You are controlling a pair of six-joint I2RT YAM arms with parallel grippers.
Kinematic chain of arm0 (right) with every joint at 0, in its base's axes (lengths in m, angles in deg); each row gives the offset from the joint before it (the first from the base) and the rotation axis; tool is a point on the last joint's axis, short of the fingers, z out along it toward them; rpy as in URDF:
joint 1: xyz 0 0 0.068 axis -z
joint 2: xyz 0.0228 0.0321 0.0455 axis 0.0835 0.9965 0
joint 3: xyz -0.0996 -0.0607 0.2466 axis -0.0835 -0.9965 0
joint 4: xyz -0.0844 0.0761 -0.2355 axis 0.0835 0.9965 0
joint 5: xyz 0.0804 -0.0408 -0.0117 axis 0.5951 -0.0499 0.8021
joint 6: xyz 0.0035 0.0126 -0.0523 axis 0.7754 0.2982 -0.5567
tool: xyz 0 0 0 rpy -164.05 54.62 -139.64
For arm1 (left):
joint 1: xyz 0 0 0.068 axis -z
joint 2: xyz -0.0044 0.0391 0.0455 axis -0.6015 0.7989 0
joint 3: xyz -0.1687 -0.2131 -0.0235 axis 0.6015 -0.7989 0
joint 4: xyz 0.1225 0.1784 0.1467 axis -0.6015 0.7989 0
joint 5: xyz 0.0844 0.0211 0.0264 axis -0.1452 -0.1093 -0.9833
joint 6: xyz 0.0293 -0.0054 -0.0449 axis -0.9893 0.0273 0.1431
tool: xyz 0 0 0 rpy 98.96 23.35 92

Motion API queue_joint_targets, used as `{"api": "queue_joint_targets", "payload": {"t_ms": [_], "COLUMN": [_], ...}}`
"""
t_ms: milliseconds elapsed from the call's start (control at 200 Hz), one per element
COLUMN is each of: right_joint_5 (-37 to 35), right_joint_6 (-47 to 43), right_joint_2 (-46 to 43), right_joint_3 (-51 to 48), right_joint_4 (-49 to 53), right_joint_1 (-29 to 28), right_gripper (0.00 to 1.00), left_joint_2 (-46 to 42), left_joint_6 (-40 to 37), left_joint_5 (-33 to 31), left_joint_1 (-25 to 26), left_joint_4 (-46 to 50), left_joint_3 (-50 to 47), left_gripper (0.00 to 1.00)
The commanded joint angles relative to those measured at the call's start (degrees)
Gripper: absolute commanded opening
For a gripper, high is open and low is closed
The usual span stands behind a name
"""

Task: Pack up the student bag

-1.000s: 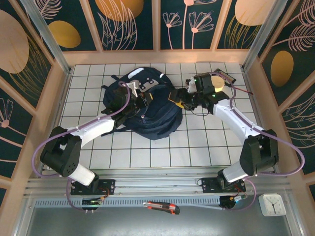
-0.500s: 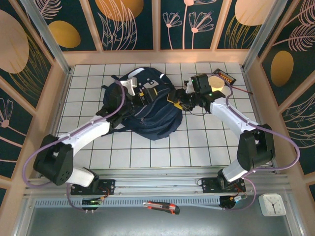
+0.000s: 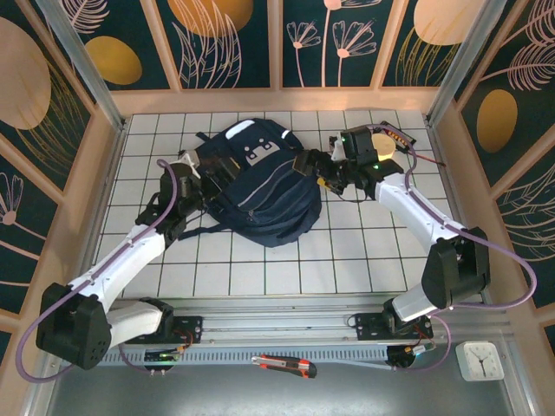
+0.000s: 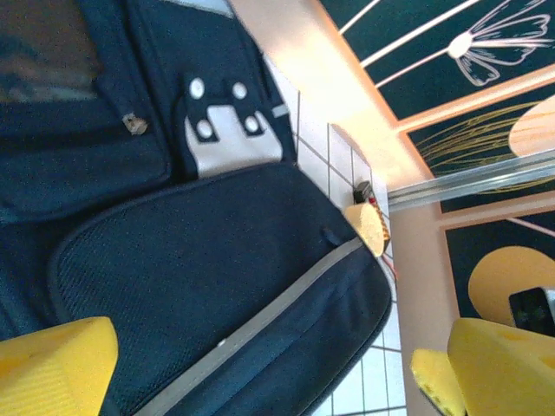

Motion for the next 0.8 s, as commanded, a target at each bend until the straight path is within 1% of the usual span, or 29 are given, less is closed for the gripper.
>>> {"api": "queue_joint_targets", "payload": {"t_ms": [0,155,345,515,796], "right_joint_5": [-1.4,-1.2,-2.3,-2.6,-2.7], "right_joint_6": [-1.8,-1.3,-0.7,-0.2,0.0], "right_joint_2": [0.1,-0.6,-2.9,-3.9,-3.9], "right_joint_3": [3.0,2.7,0.3,-1.0,-0.8], "right_joint_4": [1.9,2.1,2.0,2.0,2.1], "right_joint_1": [-0.2,-0.5,-0.7,-0.8,-0.9], "right_gripper": [0.99,0.99,0.99,0.99,0.99], "left_joint_2": [2.0,6.4,8.3,10.1,14.4], "left_joint_6": [8.5,12.5,12.2,11.2,9.8], "left_joint_5": [5.0,9.0,10.6,11.5,12.3], "left_joint_1": [-1.1,-2.6,-4.2,-4.5,-4.6], "left_joint_4": [-5.0,-6.9,-5.4,-4.5,-6.5], "left_joint_3": [-1.9,-3.0,-3.4,-3.0,-1.9], "left_gripper": [0.92,0.84,0.84,0.84,0.84]}}
